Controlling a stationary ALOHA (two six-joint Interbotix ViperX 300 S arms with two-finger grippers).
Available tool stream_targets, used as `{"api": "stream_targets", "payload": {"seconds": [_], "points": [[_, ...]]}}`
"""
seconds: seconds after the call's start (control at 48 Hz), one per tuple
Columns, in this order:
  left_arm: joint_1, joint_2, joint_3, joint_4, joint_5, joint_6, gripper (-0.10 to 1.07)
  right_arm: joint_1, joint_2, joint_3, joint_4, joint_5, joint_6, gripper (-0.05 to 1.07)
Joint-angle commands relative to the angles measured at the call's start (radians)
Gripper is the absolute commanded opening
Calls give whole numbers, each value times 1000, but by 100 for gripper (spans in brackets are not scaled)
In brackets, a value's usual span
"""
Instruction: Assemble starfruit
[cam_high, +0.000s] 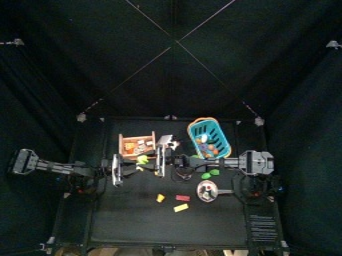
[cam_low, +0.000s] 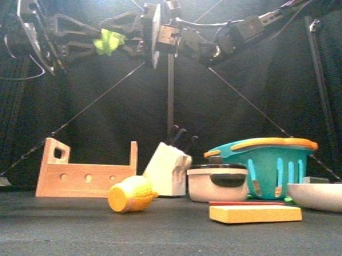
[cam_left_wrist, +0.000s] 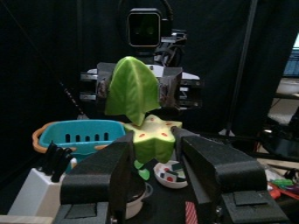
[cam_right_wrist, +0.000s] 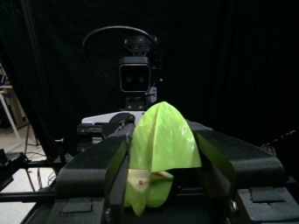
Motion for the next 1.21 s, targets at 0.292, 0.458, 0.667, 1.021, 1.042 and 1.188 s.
{"api": "stream_targets", "payload": {"seconds": [0.292, 0.458, 0.667, 1.021, 1.042, 1.188], "points": [[18, 5, -14, 8, -34, 2, 76, 15, 14, -77, -2, -34, 0, 78], [20, 12, -12, 28, -74, 2, 76, 20, 37, -94, -5, -57, 0, 78], [18, 18, -8, 37, -100, 2, 76, 21, 43, -92, -5, -66, 0, 78], [20, 18, 2, 78, -164, 2, 76, 21, 61, -83, -5, -66, 3, 78], [20, 18, 2, 78, -166, 2, 76, 21, 61, -81, -6, -67, 3, 78], [18, 18, 3, 78, -167, 2, 76, 21, 61, -78, -6, -66, 5, 80]]}}
